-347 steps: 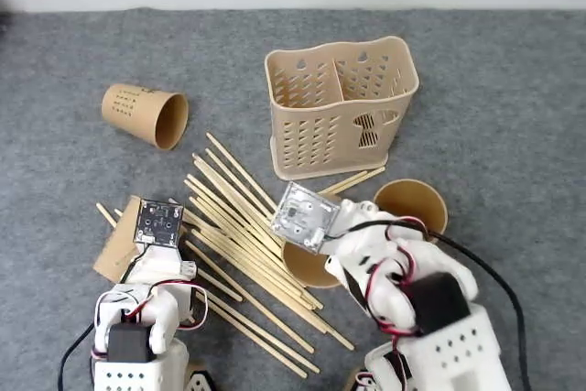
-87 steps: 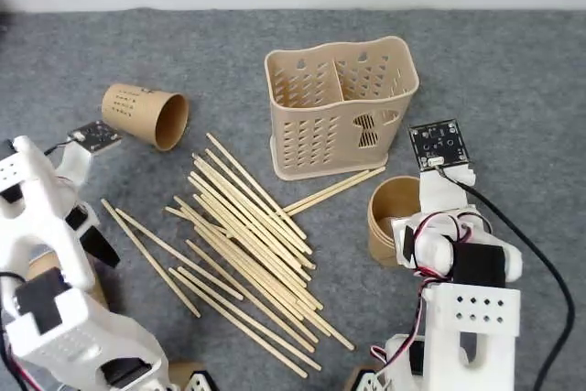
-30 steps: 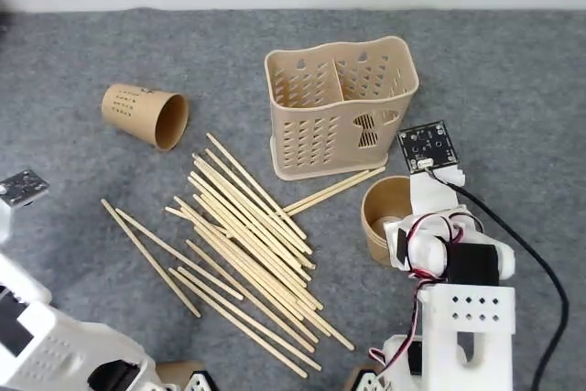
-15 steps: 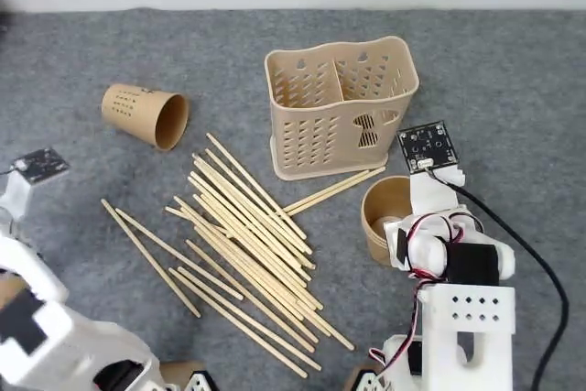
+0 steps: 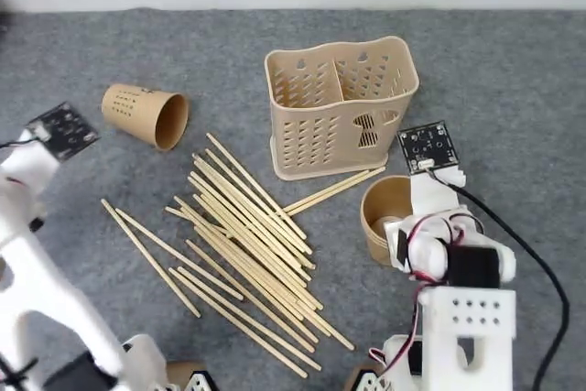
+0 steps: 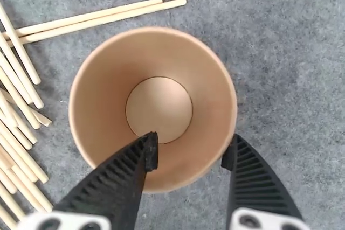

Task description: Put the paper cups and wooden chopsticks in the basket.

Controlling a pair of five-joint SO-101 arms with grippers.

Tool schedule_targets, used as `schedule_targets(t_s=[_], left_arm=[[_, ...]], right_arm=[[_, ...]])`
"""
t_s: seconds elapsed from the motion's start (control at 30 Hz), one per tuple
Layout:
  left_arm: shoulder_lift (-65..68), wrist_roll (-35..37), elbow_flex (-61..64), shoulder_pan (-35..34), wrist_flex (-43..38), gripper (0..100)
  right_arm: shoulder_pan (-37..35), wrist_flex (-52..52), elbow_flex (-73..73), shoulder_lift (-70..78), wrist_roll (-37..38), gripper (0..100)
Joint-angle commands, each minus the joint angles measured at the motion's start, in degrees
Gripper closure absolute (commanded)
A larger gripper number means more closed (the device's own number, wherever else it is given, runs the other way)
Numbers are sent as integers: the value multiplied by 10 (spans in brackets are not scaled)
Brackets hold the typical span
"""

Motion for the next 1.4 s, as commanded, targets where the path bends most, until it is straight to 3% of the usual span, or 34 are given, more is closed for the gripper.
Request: schedule_targets(t_s=[0.0, 0.17, 0.37, 0.7, 0.87, 1.03, 1.37], left_arm=[[-70, 58, -25, 57, 11, 987], [-156, 140, -27, 153, 1, 987], [-238, 289, -26, 273, -55, 988], [-251, 541, -25, 447, -156, 988], [-251, 611, -21, 535, -205, 988], [-253, 653, 49, 615, -291, 988], [-253, 658, 253, 741, -547, 988]], right_arm=[[-2, 14, -8, -73, -4, 786], [-2, 21, -7, -193, -1, 786], [-2, 19, -7, -274, -4, 787], [24, -1, -8, -335, -18, 787], [134, -43, -7, -355, -61, 787], [191, -51, -5, -358, -62, 787], [307, -58, -4, -359, -62, 787]])
